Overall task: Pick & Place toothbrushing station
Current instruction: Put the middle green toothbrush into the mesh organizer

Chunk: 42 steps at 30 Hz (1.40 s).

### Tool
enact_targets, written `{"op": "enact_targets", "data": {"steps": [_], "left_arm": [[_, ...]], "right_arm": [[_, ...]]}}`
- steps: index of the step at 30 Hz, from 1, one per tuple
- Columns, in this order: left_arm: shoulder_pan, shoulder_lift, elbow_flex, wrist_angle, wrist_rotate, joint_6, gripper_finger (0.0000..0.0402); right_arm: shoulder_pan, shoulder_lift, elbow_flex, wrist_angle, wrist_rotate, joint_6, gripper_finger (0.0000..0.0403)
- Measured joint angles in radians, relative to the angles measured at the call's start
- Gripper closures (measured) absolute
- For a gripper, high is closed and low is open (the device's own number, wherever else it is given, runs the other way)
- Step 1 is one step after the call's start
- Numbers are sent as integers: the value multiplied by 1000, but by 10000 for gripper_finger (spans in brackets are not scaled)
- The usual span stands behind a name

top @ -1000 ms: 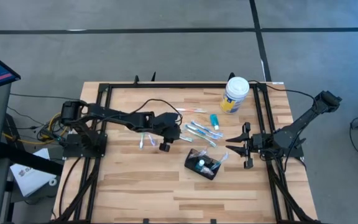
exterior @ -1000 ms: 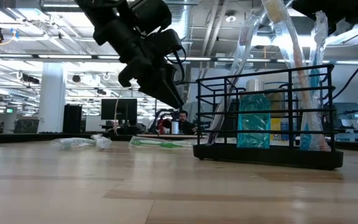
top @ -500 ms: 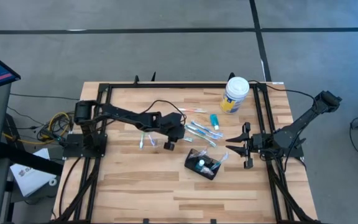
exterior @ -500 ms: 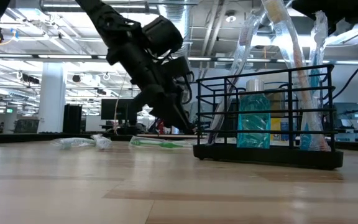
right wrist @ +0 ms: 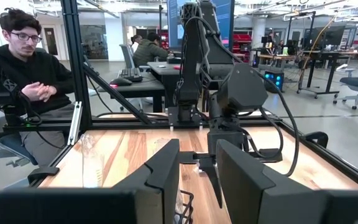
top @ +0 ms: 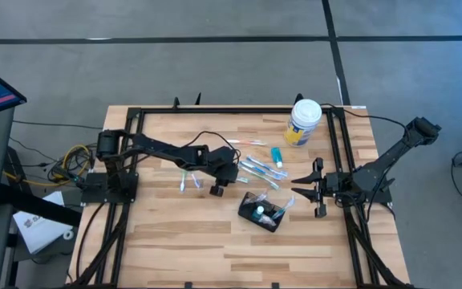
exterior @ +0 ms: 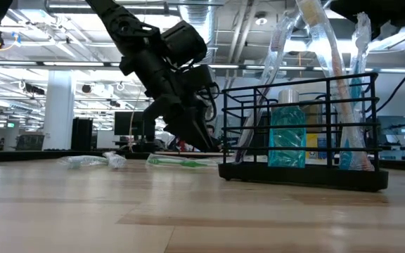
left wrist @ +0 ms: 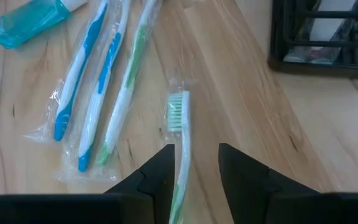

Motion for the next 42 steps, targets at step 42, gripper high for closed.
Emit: {"op": "enact_targets", "data": {"steps": [42], "left_arm": [[23,90,2,44,11,-1,311]], "right_arm": [[0,0,0,1,0,0,305]]}}
